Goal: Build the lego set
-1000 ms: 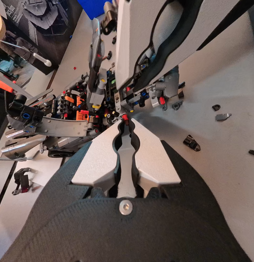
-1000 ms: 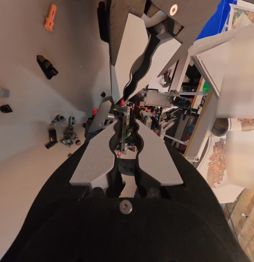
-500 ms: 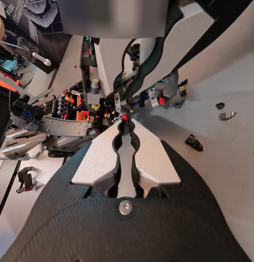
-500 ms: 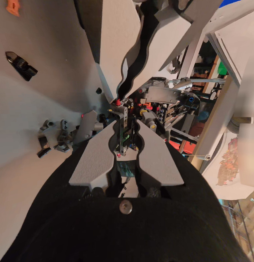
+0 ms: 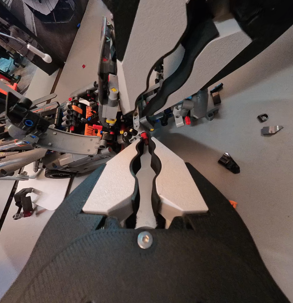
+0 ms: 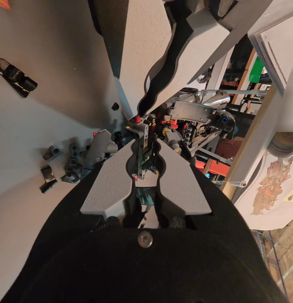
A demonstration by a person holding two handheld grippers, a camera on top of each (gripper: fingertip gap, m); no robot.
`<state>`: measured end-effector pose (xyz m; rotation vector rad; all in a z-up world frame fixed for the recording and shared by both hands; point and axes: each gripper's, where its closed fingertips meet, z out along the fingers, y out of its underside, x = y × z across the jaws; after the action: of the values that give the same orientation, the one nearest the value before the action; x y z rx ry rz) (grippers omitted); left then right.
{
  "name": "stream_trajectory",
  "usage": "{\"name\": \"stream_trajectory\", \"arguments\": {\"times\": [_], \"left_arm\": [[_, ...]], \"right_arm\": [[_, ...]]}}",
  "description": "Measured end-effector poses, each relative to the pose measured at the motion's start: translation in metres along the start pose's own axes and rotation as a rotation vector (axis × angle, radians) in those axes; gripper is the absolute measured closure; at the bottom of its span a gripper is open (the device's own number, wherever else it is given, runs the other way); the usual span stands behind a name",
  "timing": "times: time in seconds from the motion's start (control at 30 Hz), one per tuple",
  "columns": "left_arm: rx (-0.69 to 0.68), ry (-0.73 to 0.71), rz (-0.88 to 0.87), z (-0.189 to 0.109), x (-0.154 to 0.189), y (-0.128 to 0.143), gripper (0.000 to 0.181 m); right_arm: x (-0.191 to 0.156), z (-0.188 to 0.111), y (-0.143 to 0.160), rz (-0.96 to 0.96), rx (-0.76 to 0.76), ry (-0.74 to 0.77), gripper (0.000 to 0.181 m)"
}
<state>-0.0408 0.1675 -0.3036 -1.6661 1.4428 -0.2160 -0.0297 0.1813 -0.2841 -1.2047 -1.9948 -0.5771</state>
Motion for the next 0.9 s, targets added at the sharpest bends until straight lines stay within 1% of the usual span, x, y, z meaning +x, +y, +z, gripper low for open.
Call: {"name": "stream_trajectory", "arguments": {"times": [0.37,0.63,0.77,0.9], "left_arm": [[-0.02,-0.015,0.014,0.0036,-0.0018,0.004,0.179],[0.002,-0.009,-0.005,0.0025,-0.0045,0.0025,0.179],[0.016,-0.013,-0.018,-0.0007,-0.008,0.0005,0.179],[0.009,-0.013,-0.012,-0.0003,-0.0072,0.0002,0.179]], "right_arm": [[-0.0014,0.0048,0.001,0.009,0.026,0.044,0.17],[0.0027,0.0037,0.001,0.044,0.06,0.08,0.171],[0.007,0.0029,0.0002,0.097,0.094,0.107,0.169],[0.0065,0.0033,0.0005,0.103,0.097,0.102,0.167]]}}
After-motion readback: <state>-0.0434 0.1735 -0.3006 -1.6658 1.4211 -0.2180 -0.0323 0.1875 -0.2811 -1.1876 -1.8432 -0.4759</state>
